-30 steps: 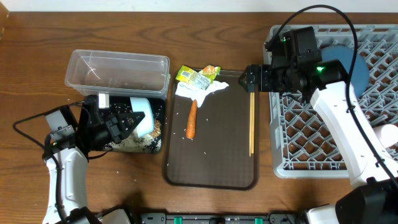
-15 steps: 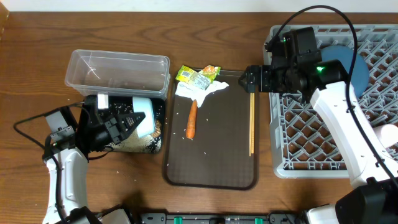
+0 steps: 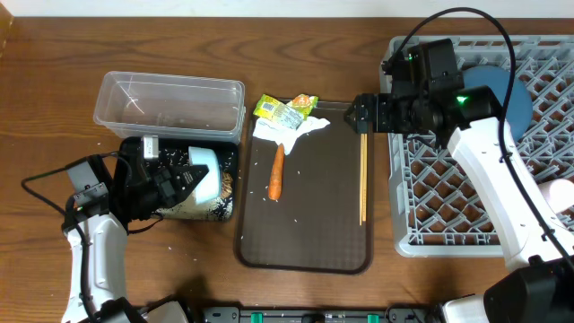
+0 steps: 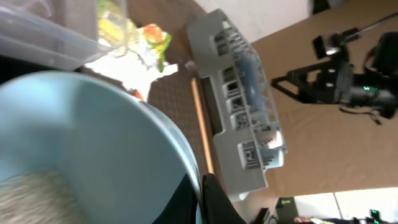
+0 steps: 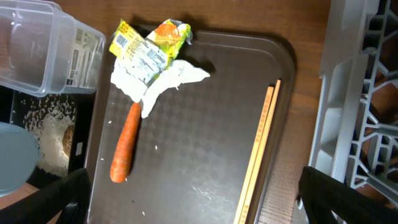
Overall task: Sort waste into correct bins and load items into the dishwasher rack
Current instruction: 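Tip the light-blue bowl over the black tray to dump rice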
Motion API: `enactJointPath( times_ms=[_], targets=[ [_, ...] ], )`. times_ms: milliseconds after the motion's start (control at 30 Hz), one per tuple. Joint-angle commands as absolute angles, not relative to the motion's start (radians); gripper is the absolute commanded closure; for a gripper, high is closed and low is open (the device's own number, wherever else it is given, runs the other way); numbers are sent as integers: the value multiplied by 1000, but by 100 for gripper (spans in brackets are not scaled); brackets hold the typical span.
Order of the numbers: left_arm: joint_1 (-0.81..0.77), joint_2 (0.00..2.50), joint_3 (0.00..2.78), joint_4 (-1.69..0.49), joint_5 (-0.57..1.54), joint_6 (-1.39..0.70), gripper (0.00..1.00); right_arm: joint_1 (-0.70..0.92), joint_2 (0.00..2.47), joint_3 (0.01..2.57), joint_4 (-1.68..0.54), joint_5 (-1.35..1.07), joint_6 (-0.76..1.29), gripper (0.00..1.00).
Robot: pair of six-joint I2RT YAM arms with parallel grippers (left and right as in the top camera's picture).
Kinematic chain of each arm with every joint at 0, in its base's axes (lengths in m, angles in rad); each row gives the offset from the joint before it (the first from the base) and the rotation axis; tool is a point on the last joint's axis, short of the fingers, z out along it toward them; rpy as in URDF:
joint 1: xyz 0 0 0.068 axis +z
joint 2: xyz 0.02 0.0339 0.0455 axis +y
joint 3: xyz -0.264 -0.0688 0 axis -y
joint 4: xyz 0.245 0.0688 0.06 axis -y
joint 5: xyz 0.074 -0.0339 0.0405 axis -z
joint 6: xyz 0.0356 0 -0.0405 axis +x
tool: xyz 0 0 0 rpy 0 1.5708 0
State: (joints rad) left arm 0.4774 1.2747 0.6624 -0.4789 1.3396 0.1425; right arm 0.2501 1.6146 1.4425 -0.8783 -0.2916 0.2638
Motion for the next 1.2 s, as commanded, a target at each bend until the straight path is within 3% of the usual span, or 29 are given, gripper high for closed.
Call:
enactJointPath(
  times_ms=[0,100,200,333,433,533,633,733,867,967,1033,1167],
  targets=[
    [483,1274,659,-480,1432,218,94,256,1616,1447,-878,-288,276,1],
    [483,1274,658,-505,1155,31,94,256,1616,1447,-872,-288,276,1],
    [483,1274,657,-495,1452,211,94,256,1616,1447,-868,-288,276,1],
    [483,1274,657,-489,1409,175,94,256,1616,1447,-865,-288,276,1],
    [483,1274,657,-474,1567,261,94,256,1616,1447,-864,-288,276,1],
    [483,1274,657,-480,1350,121,94,256,1616,1447,-864,-288,276,1],
    [481,1274,657,-480,1446,200,93,256,1616,1447,-864,-288,276,1],
    [481,1274,657,-489,1274,84,94,256,1616,1447,-868,-288,276,1],
    [479,1274,656,-490,1455,211,94,256,1616,1447,-868,-288,276,1],
    [479,1274,656,-488,1366,145,94,256,1616,1447,-867,-288,276,1],
    [477,1274,655,-489,1457,208,94,256,1616,1447,-864,-288,276,1],
    [477,1274,655,-500,1206,44,94,256,1616,1447,-864,-288,276,1]
  ],
)
